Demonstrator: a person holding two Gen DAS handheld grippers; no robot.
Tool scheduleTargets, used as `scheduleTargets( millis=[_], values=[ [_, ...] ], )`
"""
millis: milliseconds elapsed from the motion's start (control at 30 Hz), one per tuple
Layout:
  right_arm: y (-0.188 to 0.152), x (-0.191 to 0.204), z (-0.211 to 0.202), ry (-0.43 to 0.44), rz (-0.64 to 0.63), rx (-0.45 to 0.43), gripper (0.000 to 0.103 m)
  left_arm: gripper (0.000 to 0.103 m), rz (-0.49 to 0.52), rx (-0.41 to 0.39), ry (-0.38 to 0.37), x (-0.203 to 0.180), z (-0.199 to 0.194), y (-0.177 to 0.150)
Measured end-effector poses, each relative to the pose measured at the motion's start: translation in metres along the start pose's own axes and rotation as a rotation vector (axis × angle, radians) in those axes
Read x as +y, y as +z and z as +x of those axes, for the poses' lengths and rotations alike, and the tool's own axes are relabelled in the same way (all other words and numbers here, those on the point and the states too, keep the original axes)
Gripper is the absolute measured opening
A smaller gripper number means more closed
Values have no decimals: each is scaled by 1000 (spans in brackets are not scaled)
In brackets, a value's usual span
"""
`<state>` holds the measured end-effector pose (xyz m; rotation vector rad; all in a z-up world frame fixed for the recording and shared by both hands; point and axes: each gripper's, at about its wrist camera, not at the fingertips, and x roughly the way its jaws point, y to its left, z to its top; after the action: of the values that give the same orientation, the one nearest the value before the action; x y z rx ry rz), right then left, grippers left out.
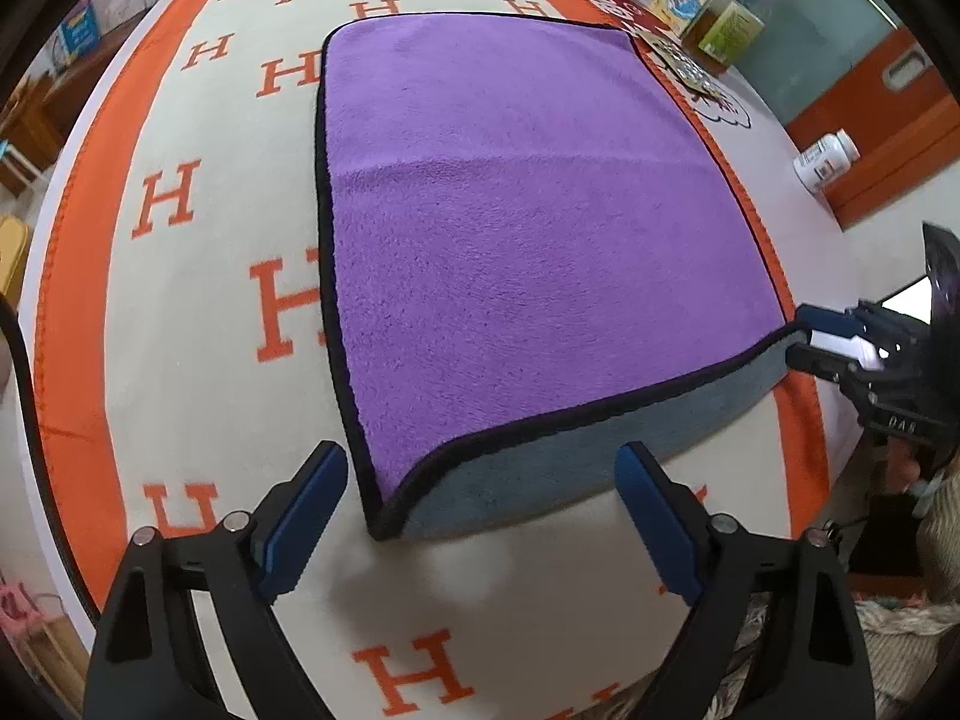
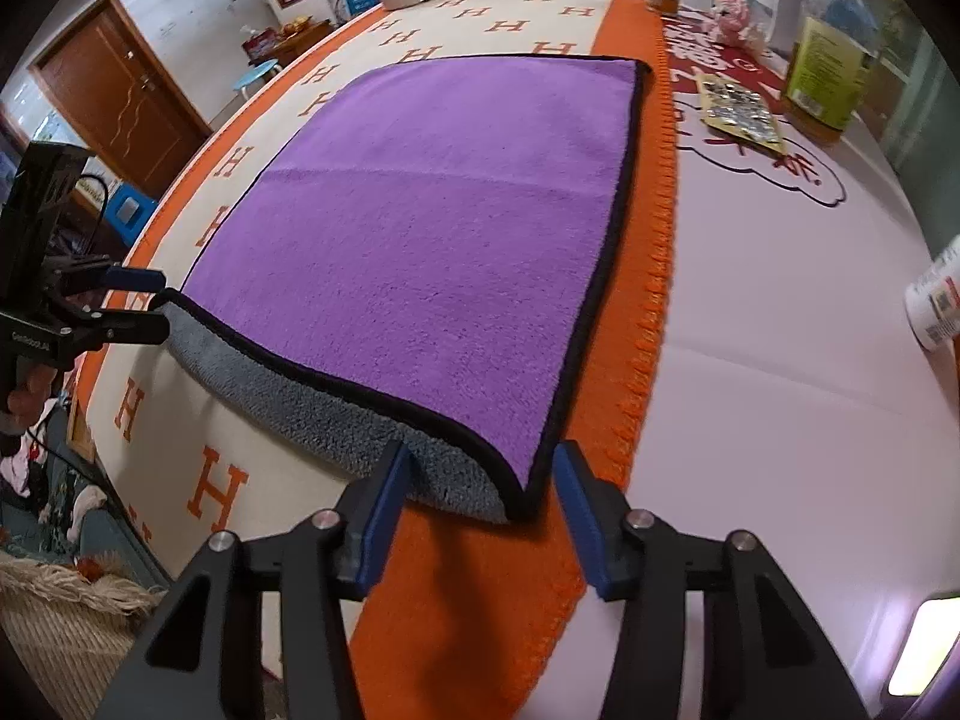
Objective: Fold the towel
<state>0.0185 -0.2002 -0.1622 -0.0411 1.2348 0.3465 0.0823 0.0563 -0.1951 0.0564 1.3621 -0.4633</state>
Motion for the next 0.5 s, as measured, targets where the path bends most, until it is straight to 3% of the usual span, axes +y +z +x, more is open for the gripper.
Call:
scheduleTargets(
  millis=[167, 500],
  values=[
    [5, 0, 4, 11, -14, 8, 47, 77, 32, 15, -21, -2, 4, 7],
    [8, -1, -1, 31, -53, 12, 47, 72, 65, 22, -70, -8, 7, 11]
  ],
)
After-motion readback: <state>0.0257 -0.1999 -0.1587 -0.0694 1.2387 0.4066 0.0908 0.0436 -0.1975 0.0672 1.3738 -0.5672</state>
